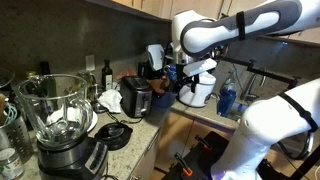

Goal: Cover the jug of the blending machine

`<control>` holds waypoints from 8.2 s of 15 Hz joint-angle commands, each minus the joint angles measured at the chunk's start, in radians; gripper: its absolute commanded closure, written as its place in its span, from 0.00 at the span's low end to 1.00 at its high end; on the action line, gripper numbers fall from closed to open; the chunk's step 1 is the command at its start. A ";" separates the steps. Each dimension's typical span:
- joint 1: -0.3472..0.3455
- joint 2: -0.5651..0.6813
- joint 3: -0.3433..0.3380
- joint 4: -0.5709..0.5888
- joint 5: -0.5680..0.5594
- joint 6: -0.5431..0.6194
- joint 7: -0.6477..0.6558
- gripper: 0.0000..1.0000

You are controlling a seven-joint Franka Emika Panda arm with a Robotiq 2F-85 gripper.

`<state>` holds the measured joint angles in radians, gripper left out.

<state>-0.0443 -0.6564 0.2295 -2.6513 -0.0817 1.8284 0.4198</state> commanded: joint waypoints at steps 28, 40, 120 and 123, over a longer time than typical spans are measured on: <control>0.281 0.608 -0.004 0.372 0.007 0.222 -0.746 0.00; 0.333 0.728 0.060 0.368 0.013 0.447 -0.828 0.00; 0.584 1.001 0.199 1.405 -0.157 -0.235 -0.727 0.83; 0.625 1.063 0.190 1.485 -0.169 -0.252 -0.733 0.83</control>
<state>0.5397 0.3355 0.4256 -1.2907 -0.2258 1.6394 -0.3084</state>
